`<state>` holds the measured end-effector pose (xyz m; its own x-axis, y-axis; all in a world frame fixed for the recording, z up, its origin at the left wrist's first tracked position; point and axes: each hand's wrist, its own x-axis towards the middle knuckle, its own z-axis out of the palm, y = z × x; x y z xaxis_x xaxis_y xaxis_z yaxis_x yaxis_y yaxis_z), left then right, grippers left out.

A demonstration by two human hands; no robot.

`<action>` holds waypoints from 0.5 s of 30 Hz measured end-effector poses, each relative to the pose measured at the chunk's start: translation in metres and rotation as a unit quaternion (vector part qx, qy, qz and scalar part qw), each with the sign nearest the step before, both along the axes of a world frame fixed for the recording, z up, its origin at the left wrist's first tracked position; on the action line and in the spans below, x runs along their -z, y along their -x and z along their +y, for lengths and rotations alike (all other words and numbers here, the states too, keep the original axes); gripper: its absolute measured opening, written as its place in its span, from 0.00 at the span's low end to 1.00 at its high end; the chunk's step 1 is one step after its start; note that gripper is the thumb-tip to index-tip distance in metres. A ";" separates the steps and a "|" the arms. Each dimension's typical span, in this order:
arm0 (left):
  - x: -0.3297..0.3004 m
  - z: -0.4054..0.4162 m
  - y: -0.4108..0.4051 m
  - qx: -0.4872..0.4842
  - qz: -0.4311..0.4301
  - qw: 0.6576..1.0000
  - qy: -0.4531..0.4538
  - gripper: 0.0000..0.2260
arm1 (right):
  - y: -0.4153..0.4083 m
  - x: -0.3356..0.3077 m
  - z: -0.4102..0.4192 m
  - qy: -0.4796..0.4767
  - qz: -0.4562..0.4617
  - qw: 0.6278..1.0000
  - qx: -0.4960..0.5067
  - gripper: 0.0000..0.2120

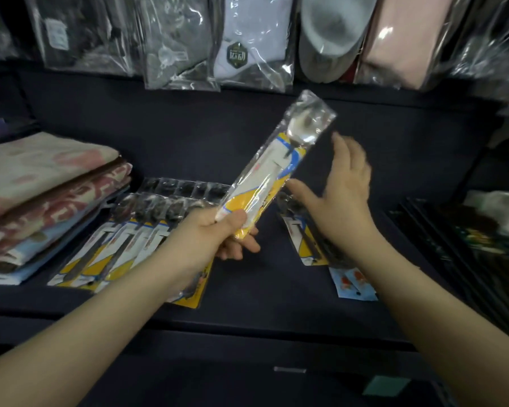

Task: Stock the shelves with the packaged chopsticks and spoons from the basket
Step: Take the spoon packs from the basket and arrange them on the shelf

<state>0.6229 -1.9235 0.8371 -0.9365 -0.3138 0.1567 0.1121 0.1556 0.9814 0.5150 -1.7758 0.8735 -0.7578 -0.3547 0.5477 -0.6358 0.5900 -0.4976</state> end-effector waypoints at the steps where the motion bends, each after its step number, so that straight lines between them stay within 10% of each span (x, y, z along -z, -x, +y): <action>1: 0.003 0.004 0.000 0.008 -0.012 0.999 -0.037 0.13 | 0.002 0.001 -0.002 0.056 -0.138 0.988 -0.041 0.37; 5: 0.013 0.015 0.003 0.072 -0.072 0.994 -0.045 0.06 | 0.016 0.008 -0.018 0.283 -0.428 0.831 -0.215 0.06; 12: 0.021 0.000 0.023 0.004 0.007 1.000 0.013 0.25 | 0.009 0.029 -0.043 0.136 -0.396 0.883 -0.211 0.10; 15: 0.016 -0.010 0.036 -0.017 -0.010 0.995 0.099 0.20 | 0.021 0.034 -0.033 -0.135 -0.175 0.969 -0.108 0.18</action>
<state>0.5864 -1.9331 0.8211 -0.9298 -0.3097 0.1991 0.0836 0.3489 0.9334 0.4937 -1.8090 0.8392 -0.7724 -0.6205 0.1356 -0.5795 0.6012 -0.5502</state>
